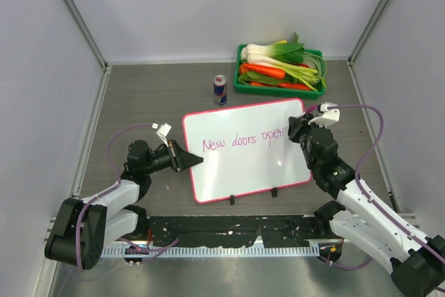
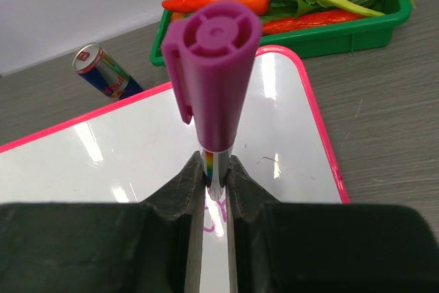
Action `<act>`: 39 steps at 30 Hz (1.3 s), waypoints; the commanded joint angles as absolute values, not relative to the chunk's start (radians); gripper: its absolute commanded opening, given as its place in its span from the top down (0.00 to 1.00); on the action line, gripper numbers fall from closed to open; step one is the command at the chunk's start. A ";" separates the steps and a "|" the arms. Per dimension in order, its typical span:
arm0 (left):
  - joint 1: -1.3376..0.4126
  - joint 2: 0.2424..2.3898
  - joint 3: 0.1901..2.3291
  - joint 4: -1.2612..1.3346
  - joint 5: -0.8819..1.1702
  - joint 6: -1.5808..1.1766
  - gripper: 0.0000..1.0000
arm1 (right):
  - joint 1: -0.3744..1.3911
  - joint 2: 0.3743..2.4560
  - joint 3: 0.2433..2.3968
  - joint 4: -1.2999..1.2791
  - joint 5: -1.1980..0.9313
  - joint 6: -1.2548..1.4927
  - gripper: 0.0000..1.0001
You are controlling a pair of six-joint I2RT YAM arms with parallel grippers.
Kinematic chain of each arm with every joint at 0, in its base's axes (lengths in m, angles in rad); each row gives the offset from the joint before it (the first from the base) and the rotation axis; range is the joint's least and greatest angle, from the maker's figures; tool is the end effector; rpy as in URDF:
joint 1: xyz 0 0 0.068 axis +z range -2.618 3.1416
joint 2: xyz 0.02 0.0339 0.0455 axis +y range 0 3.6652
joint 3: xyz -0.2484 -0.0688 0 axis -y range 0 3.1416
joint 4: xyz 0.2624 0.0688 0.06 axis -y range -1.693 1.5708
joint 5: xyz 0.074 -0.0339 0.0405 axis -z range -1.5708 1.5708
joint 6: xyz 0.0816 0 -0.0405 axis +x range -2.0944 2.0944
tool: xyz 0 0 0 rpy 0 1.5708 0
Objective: Write a sentence on the whiteboard
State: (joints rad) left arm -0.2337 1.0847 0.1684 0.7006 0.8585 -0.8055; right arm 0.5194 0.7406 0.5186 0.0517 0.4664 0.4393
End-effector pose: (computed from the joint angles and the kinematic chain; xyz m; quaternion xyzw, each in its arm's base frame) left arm 0.2150 -0.1147 0.1342 0.0505 0.7533 -0.5645 0.3338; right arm 0.2358 0.0925 0.2570 0.1190 0.7494 0.1324 0.6378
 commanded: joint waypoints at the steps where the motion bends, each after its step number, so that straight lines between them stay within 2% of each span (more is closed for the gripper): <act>1: -0.238 1.097 0.178 0.658 0.796 -0.696 1.00 | 0.517 0.756 0.552 0.121 0.509 0.399 0.99; 39: -0.238 1.095 0.176 0.657 0.795 -0.696 1.00 | 0.497 0.822 0.486 0.118 0.508 0.419 0.99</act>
State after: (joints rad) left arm -0.2337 1.0847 0.1684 0.7002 0.8585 -0.8055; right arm 0.5003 0.8383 0.5060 0.1070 0.4995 0.4007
